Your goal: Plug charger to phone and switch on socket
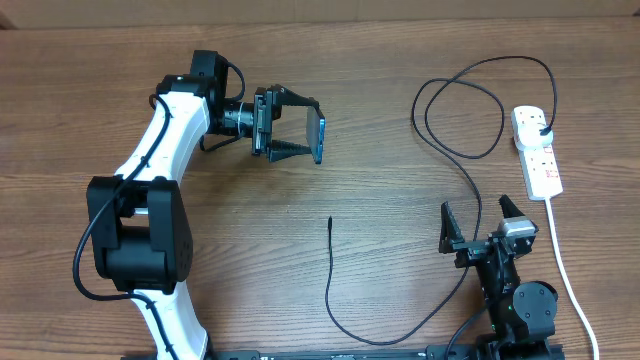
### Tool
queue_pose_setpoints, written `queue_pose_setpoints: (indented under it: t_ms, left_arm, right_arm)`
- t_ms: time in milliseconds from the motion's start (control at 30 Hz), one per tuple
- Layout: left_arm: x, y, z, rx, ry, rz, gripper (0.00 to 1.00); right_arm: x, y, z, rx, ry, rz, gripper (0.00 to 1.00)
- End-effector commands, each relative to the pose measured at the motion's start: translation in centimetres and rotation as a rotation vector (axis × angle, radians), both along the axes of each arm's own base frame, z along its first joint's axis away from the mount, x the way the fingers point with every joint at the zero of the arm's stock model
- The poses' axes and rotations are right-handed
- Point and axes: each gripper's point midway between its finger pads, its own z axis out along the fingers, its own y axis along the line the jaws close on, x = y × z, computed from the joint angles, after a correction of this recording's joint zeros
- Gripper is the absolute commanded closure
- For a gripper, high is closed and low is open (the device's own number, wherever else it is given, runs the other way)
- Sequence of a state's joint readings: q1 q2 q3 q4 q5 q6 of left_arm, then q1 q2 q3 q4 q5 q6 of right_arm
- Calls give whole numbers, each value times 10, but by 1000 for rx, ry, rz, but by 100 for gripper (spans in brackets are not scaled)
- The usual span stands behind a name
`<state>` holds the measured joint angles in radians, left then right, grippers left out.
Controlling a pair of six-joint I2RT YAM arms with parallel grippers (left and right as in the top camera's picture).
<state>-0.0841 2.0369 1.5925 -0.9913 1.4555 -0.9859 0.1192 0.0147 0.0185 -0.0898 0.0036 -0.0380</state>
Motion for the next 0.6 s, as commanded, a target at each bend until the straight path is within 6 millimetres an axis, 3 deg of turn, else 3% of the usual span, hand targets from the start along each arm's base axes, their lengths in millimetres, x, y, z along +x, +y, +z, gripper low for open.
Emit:
queue_pose_setpoints:
  t_ms: [0, 567]
  left_arm:
    - [5, 1, 13, -48, -63, -5, 96]
    - [18, 21, -56, 374, -97, 48, 96]
  right_arm:
    - [0, 2, -1, -4, -8, 10, 0]
    - [0, 2, -1, -4, -9, 10, 0]
